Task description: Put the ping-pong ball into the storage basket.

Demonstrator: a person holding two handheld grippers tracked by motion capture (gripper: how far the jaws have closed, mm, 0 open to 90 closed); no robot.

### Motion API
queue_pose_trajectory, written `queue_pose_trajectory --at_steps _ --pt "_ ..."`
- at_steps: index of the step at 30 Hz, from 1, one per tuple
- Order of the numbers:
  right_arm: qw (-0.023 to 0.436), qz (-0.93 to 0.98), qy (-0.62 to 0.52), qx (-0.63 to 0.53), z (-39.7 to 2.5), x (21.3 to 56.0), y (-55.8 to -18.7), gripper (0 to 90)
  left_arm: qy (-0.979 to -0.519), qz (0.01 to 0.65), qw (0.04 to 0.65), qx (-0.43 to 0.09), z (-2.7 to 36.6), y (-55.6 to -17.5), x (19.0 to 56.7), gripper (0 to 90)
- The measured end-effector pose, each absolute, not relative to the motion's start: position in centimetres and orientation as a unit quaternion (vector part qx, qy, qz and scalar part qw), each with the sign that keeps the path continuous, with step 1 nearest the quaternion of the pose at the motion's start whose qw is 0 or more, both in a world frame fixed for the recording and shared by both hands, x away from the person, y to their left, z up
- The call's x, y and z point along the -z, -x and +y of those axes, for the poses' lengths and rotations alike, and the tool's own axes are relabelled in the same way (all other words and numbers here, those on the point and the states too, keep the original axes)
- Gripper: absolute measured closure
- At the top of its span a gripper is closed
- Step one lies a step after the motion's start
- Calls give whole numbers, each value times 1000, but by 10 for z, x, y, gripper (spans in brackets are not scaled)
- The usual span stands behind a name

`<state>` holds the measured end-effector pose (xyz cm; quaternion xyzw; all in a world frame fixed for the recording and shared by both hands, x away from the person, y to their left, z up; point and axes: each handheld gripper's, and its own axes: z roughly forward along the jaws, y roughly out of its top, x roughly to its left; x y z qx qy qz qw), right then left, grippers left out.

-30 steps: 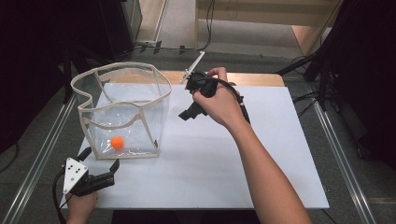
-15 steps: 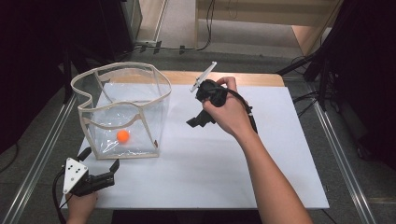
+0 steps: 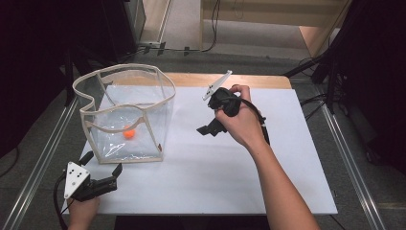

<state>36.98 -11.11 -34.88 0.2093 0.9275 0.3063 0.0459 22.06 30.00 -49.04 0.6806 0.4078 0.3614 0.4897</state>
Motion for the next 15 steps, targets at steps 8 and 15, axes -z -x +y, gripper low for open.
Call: queue_pose_trajectory --at_steps 8,15 --pt "50 923 -215 -315 -123 357 -360 0 -679 410 490 -361 301 -221 490 0" --pt "53 918 -222 -325 -135 365 -354 0 -677 410 494 -360 301 -221 490 0"
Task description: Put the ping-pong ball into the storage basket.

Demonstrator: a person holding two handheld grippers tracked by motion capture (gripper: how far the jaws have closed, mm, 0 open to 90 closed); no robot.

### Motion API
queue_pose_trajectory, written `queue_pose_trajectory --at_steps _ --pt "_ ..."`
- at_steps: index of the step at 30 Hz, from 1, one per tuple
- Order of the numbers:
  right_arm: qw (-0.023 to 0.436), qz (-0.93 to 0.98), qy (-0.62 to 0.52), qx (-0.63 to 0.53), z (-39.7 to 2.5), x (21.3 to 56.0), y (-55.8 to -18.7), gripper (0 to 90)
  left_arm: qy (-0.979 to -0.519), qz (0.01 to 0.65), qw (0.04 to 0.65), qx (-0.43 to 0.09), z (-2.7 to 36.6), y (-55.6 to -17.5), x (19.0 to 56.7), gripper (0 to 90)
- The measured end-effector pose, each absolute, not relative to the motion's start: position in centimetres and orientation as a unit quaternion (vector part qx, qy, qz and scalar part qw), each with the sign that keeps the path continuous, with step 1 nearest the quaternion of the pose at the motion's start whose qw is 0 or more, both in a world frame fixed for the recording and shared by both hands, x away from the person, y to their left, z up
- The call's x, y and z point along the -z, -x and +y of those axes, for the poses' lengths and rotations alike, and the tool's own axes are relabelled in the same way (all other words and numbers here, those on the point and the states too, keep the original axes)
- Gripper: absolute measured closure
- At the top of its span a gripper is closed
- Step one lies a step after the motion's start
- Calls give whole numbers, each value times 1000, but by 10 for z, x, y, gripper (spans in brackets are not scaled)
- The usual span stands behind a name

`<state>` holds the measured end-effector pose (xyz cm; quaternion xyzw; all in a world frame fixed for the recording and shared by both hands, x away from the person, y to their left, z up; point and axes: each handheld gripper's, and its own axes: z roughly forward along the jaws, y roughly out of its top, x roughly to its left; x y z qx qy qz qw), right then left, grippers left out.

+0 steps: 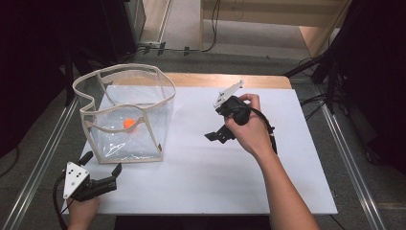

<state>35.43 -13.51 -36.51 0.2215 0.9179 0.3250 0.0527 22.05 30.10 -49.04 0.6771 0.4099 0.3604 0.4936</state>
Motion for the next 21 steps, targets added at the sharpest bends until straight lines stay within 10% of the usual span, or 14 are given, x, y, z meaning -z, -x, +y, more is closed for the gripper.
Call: queue_pose_trajectory --at_steps 21 --pt "64 905 -253 -337 -169 382 -336 0 -675 409 495 -363 301 -220 491 0"
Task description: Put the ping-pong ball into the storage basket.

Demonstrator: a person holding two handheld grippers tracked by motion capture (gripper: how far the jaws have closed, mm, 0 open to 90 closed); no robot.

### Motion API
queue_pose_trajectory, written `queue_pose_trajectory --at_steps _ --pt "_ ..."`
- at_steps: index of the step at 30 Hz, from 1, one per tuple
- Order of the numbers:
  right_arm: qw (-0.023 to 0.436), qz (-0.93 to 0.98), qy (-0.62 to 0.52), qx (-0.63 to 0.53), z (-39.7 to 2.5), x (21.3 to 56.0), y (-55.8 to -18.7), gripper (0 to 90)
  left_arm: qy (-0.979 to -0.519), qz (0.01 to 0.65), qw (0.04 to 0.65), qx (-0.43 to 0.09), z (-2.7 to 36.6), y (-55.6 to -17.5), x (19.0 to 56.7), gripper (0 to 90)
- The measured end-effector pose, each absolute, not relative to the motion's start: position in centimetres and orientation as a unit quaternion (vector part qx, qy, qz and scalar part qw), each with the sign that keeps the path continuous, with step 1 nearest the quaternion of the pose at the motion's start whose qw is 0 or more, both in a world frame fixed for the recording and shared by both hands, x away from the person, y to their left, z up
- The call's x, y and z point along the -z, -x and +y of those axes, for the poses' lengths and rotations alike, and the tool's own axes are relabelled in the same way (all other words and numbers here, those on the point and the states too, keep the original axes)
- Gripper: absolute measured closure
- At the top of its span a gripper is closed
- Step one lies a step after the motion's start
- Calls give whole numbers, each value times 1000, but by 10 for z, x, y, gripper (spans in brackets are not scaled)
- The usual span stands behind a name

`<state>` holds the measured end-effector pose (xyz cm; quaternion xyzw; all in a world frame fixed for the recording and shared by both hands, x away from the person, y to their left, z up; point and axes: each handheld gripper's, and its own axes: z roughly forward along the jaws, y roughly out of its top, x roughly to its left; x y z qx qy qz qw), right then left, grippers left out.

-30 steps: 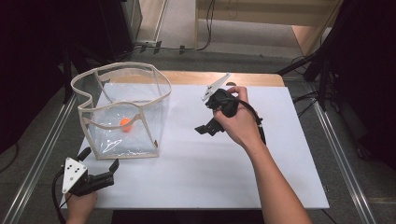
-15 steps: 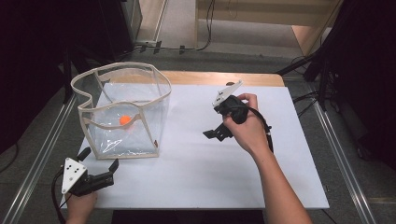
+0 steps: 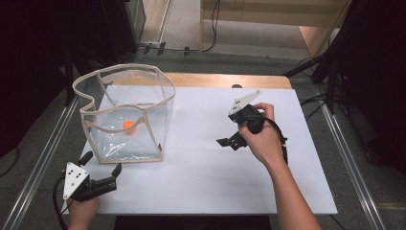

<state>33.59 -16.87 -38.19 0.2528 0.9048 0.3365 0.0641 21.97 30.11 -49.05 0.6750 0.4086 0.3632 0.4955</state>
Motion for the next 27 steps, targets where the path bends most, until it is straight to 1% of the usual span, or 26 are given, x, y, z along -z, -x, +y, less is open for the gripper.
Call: queue_pose_trajectory --at_steps 27 --pt "72 889 -291 -346 -205 413 -317 0 -675 409 495 -364 301 -220 491 0"
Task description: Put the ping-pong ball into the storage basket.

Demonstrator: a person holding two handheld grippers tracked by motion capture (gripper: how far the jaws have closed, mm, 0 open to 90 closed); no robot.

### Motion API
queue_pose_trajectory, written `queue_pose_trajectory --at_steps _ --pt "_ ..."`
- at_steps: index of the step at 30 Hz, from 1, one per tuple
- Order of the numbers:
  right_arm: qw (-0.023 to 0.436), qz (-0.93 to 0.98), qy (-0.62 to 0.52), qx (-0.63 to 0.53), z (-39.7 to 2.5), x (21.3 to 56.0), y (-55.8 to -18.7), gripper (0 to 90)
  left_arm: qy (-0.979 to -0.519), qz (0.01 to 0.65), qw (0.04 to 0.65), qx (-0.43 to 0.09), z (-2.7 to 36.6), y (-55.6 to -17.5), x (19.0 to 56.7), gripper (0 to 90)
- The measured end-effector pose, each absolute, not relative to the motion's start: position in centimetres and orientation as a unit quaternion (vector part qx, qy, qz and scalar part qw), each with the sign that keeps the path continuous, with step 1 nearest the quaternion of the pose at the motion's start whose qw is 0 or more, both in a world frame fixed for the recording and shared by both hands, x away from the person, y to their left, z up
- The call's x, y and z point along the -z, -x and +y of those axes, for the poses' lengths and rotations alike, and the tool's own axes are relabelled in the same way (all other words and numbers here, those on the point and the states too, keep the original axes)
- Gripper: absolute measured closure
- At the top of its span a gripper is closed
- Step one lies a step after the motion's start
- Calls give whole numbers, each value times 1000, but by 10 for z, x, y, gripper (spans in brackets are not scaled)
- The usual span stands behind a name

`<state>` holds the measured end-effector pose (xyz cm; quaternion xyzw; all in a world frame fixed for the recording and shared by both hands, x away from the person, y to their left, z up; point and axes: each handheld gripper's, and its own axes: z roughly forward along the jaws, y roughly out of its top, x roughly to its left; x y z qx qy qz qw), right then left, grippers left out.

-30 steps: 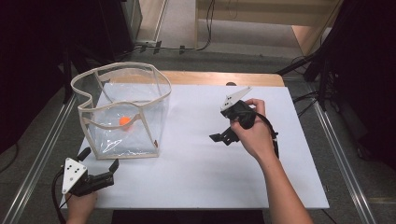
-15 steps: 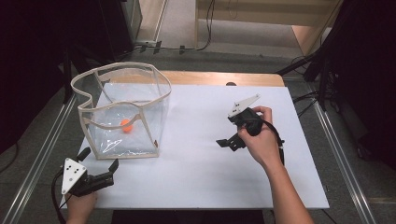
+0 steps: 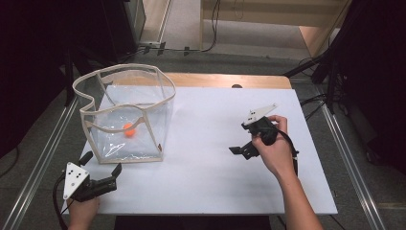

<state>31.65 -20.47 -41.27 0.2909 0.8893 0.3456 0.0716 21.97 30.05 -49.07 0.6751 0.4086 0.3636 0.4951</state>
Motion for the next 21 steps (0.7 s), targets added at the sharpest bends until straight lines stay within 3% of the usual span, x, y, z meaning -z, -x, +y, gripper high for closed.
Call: queue_pose_trajectory --at_steps 21 --pt "82 869 -321 -368 -240 434 -300 0 -676 408 492 -365 300 -219 491 0"
